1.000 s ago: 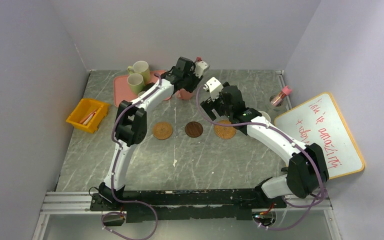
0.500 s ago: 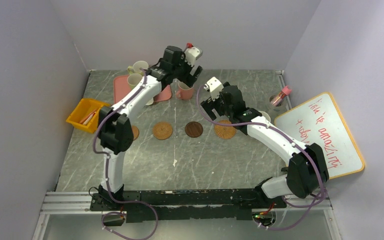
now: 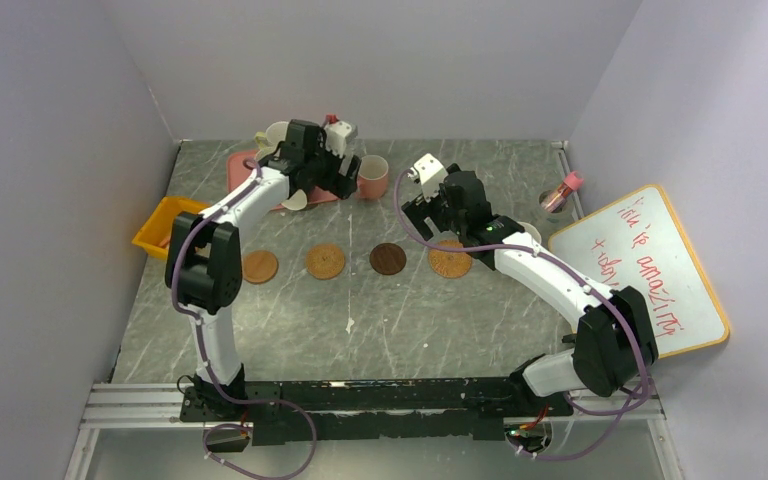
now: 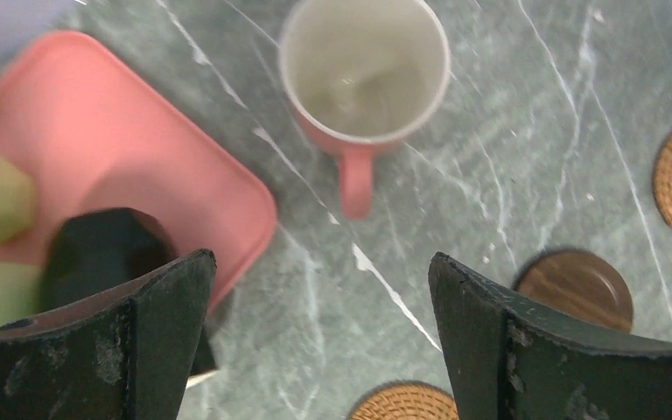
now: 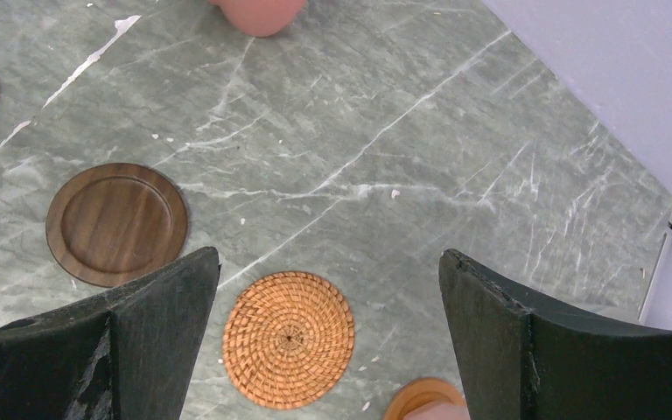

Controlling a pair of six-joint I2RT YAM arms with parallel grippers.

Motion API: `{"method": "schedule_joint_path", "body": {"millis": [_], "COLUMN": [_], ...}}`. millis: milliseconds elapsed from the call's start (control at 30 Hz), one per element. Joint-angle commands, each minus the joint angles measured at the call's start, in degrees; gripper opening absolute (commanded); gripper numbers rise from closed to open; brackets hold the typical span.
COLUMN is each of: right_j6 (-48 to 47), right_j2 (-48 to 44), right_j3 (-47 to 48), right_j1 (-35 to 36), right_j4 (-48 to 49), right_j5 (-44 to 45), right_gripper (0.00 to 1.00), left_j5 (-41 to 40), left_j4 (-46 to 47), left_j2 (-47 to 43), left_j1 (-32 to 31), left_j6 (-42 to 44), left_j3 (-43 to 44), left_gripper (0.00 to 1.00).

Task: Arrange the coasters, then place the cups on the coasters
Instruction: Place the cup at the center of the board.

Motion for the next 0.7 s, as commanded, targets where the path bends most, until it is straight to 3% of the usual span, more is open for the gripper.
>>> {"method": "schedule_joint_path", "body": {"millis": [0,167,667], "right_j6": [1.19,1.21,1.1], "right_j2": [-2.23,-2.23,-2.27], "right_j3": [-0.03,-0.03,-0.17], "right_j1": [-0.29,-0.34,-0.49], "right_j4": [2.08,1.99,1.99], "right_j5": [-0.77,-1.02,-1.75], "right_gripper": [1.0,1.0,1.0], "left_j5": [7.94,10.78,4.29], "left_j4": [5.49,7.88,9.68], "left_j2": [-0.91,0.07,4.35], "left_j1": [-1.11,-2.02,-7.13], "left_j6": [-1.71,-1.22,0.55], "left_j3": [-3.12,-5.3,-4.47], "left_gripper": [0.97,0.97,0.97]}}
